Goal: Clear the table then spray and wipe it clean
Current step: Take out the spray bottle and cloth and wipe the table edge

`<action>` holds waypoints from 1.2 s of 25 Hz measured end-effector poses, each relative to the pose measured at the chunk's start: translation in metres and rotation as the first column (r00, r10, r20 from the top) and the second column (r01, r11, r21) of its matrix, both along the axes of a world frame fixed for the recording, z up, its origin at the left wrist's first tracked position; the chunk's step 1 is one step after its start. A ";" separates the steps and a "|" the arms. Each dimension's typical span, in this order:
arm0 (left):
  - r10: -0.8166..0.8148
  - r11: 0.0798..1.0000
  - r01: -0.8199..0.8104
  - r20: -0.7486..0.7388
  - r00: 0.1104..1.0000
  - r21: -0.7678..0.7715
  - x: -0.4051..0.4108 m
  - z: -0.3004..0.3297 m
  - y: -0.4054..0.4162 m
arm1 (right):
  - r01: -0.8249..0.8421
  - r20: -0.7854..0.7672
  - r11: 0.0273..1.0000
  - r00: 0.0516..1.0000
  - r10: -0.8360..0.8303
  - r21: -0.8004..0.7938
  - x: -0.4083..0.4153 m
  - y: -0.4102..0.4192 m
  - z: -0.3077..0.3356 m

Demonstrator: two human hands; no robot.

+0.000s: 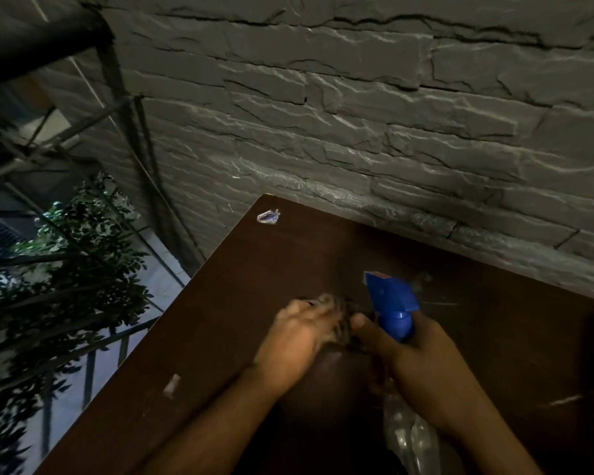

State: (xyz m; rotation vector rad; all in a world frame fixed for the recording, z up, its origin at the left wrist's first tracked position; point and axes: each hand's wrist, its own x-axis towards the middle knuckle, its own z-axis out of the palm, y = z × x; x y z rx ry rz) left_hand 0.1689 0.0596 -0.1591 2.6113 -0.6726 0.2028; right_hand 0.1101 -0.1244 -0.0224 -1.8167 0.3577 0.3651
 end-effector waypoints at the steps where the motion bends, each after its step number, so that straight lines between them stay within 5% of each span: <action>1: 0.083 0.996 -0.082 0.049 0.995 -0.023 0.016 -0.014 0.030 | -0.001 -0.003 1.000 1.000 0.001 0.003 -0.002 0.002 0.001; 4: 0.614 0.785 -0.619 -0.110 0.782 -0.023 0.055 -0.026 0.123 | -0.005 -0.005 1.000 1.000 0.005 -0.010 -0.006 0.008 0.000; 6: 0.711 0.697 -0.717 -0.157 0.686 0.022 0.055 -0.027 0.123 | -0.015 0.009 0.998 1.000 0.016 -0.065 -0.007 0.015 -0.002; 7: 0.626 0.779 -0.625 -0.133 0.769 0.050 0.038 -0.027 0.098 | -0.015 0.009 0.996 1.000 0.016 -0.084 -0.008 0.022 -0.003; 9: 0.172 0.984 -0.165 -0.124 0.977 0.062 -0.023 -0.021 0.040 | -0.014 0.004 0.997 1.000 0.015 -0.077 -0.013 0.037 -0.006; 11: -0.114 0.988 0.118 -0.042 0.993 0.103 -0.036 -0.017 0.048 | 0.005 -0.018 0.999 1.000 -0.006 -0.039 -0.018 0.053 -0.008; 13: 0.167 0.982 -0.162 -0.050 0.985 0.102 0.003 -0.021 0.103 | 0.043 -0.035 0.999 0.998 -0.043 -0.006 -0.025 0.066 -0.007; 15: 0.529 0.849 -0.523 -0.139 0.838 0.080 0.034 -0.026 0.168 | 0.066 -0.040 0.998 0.997 -0.066 -0.008 -0.034 0.076 -0.005; 17: 0.632 0.773 -0.630 -0.189 0.751 0.079 0.031 -0.024 0.178 | 0.060 -0.048 0.998 0.997 -0.062 -0.036 -0.039 0.087 -0.002; 20: 0.282 0.958 -0.284 -0.240 0.929 0.024 -0.033 -0.015 0.106 | 0.023 -0.061 0.999 0.998 -0.025 -0.031 -0.042 0.104 -0.002; 22: 0.011 1.000 -0.007 -0.160 0.987 0.026 -0.057 -0.018 0.100 | -0.003 -0.048 0.999 0.999 0.001 -0.033 -0.040 0.113 -0.002; 24: 0.163 0.986 -0.158 -0.121 0.979 0.054 -0.030 -0.018 0.136 | -0.002 -0.026 0.999 1.000 0.001 -0.043 -0.034 0.115 0.002; 27: 0.573 0.819 -0.567 -0.156 0.805 0.084 -0.011 -0.018 0.166 | 0.011 0.006 0.995 1.000 -0.010 -0.096 -0.024 0.105 0.008; 28: 0.563 0.827 -0.550 -0.162 0.811 0.118 -0.021 -0.018 0.148 | 0.015 0.006 0.994 1.000 -0.014 -0.107 -0.024 0.102 0.011; 30: 0.226 0.973 -0.215 -0.172 0.959 0.079 -0.065 -0.033 0.090 | 0.038 0.017 0.992 0.999 -0.036 -0.121 -0.030 0.096 0.014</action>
